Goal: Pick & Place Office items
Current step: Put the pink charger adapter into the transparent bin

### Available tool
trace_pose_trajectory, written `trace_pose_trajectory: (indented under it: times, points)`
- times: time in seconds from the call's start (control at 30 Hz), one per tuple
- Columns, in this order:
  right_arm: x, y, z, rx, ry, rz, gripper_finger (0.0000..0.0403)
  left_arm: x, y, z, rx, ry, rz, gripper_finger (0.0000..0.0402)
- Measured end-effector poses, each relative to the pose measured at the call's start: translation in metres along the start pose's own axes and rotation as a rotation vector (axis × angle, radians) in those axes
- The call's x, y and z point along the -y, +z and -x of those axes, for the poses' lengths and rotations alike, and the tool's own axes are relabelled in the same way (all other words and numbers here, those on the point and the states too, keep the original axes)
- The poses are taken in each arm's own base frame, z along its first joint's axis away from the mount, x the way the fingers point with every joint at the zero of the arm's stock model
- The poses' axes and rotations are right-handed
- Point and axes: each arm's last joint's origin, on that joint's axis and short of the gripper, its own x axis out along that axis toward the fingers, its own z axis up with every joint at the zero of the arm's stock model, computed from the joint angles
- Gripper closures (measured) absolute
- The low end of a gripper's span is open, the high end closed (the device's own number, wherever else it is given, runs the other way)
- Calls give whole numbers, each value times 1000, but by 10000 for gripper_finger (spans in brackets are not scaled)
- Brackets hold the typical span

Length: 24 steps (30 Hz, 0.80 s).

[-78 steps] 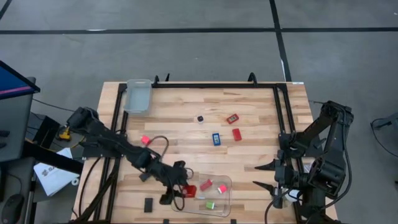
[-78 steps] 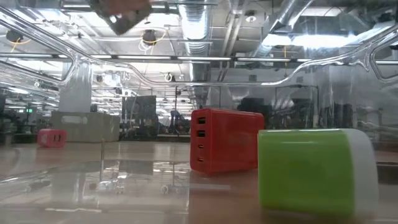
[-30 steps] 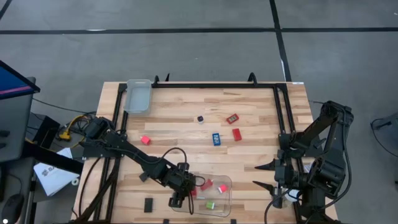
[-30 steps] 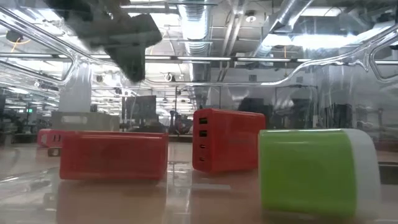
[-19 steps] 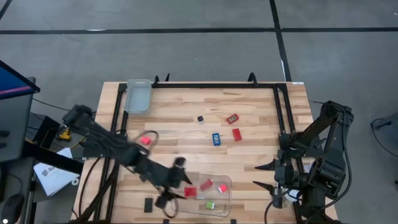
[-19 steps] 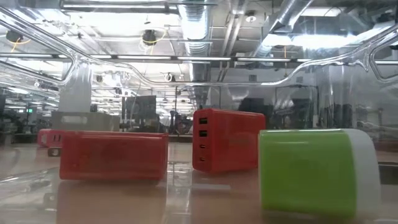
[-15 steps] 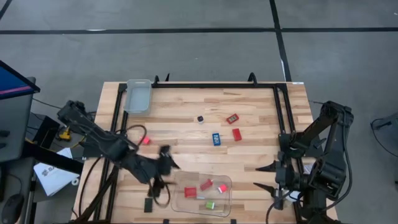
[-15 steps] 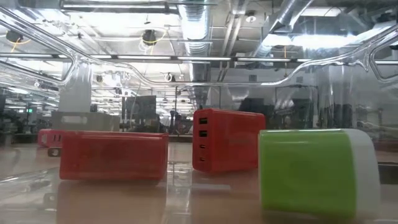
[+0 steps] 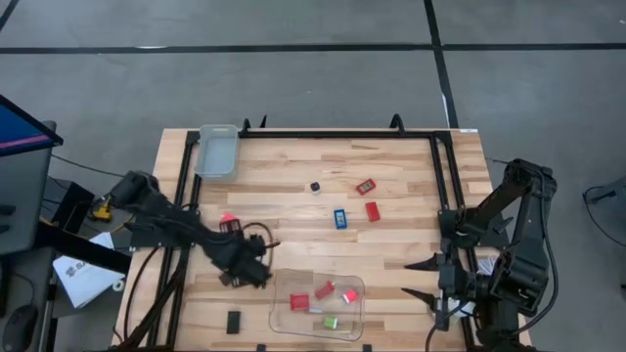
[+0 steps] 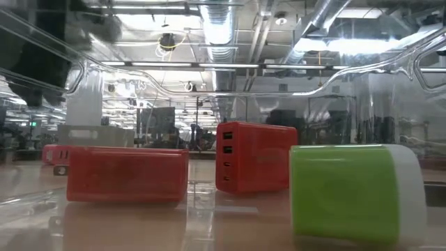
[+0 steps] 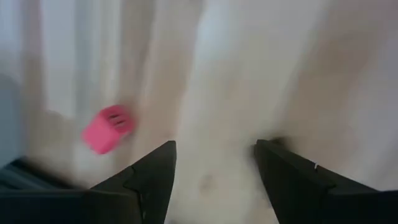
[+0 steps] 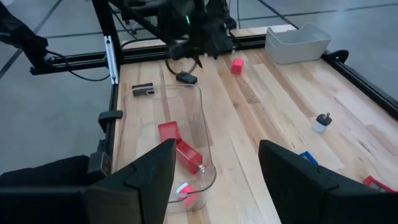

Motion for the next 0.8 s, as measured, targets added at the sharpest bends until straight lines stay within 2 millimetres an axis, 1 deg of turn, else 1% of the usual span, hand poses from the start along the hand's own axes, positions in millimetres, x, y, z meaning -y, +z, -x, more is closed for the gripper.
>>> trace_pose_trajectory:
  times: [0.07, 0.13, 0.23, 0.37, 0.47, 0.53, 0.6, 0.63, 0.7, 0.8]
  points:
    - [1, 1, -2, 0, -7, 11, 179, -4, 8, -13, -71, 52, -48, 176]
    - [1, 2, -4, -2, -13, 13, 179, -13, 14, -24, -174, 90, -89, 166]
    - [2, 2, -5, -4, -19, 20, 179, -32, 22, -37, -335, 143, -95, 148]
    - [2, 2, -4, -7, -17, 27, 179, -62, 30, -43, -478, 181, -55, 122]
    - [1, 0, -1, -6, -5, 32, 179, -80, 36, -44, -490, 153, 45, 104]
    - [0, -1, 1, -6, 5, 36, 179, -91, 38, -44, -485, 144, 154, 95]
    - [-1, -2, 4, -6, 15, 41, 179, -99, 40, -41, -476, 84, 222, 88]
    - [-1, -3, 5, -6, 20, 42, 179, -102, 40, -40, -469, 50, 209, 85]
    - [-3, -4, 8, -4, 34, 41, 179, -103, 40, -36, -442, 8, 130, 83]
    - [-4, -6, 13, -4, 54, 37, 179, -103, 39, -33, -431, -25, 24, 82]
